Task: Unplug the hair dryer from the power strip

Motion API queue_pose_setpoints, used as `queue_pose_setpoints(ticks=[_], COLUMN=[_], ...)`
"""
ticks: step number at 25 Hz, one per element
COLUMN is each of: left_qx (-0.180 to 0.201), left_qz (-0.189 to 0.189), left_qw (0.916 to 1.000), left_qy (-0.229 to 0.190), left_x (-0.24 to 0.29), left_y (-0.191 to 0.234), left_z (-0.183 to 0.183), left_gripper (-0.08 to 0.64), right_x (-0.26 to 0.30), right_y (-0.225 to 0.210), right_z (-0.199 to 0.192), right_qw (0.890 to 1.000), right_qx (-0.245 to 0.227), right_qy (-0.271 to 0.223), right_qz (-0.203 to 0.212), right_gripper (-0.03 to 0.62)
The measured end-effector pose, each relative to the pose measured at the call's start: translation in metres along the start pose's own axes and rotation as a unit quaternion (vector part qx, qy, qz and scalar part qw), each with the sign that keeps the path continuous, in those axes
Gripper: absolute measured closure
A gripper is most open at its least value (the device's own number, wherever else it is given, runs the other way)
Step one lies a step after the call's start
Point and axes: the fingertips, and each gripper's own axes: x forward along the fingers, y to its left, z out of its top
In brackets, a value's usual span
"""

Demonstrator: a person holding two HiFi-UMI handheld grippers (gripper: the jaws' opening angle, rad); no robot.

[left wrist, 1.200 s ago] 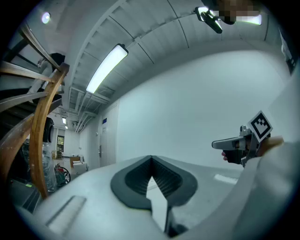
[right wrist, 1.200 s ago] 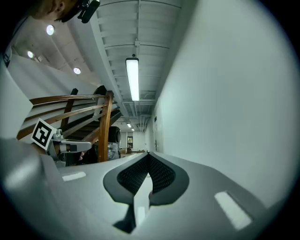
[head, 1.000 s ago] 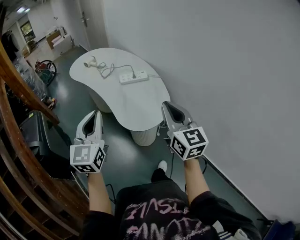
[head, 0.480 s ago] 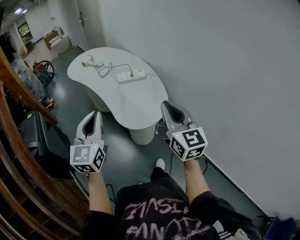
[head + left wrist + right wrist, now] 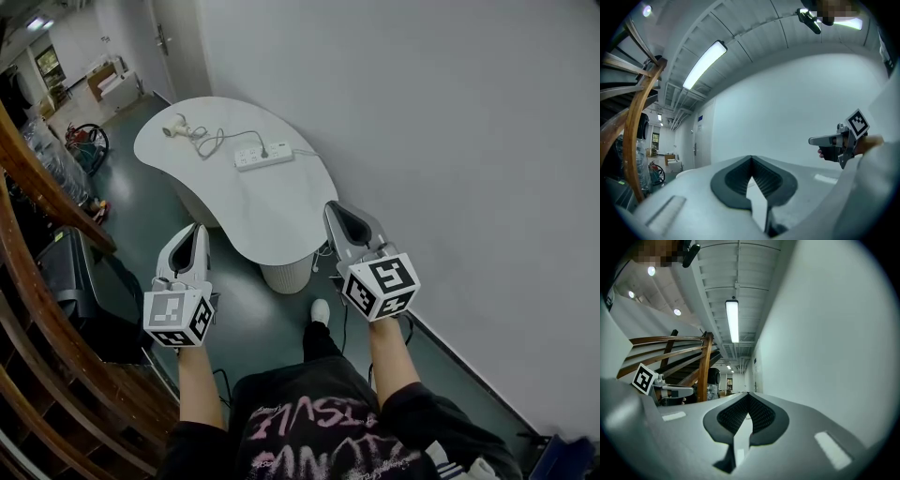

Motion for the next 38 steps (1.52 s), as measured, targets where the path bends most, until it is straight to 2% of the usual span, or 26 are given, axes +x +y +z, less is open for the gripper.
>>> queue_pose_setpoints(ticks=[13,30,38], left_qx=[-0.004,-0.014,-0.009], left_qz=[-0.002,0.003,0.016], left_qw=[0.9998,0.9987,0.9968], left_qy=[0.022,0.049,0.078], left_x=[0.060,0.189,0.250], left_y=[0.016,0.031,0.041], left_z=[-0.019,-0.050,-0.070], left_gripper=[0.560,0.560,0.560], right_x=[0.056,0.157,0.215], right_y=[-0.034,-0.117,-0.156], right_z=[-0.017,-0.034,-0.054], right_qw=[1.000,0.999,0.997], right_qx=[0.005,0.008,0.034], right_qy=[0.023,0.039,0.050], right_qz=[0.009,0.026,0.049], right_gripper=[0.580,0.580,0.580])
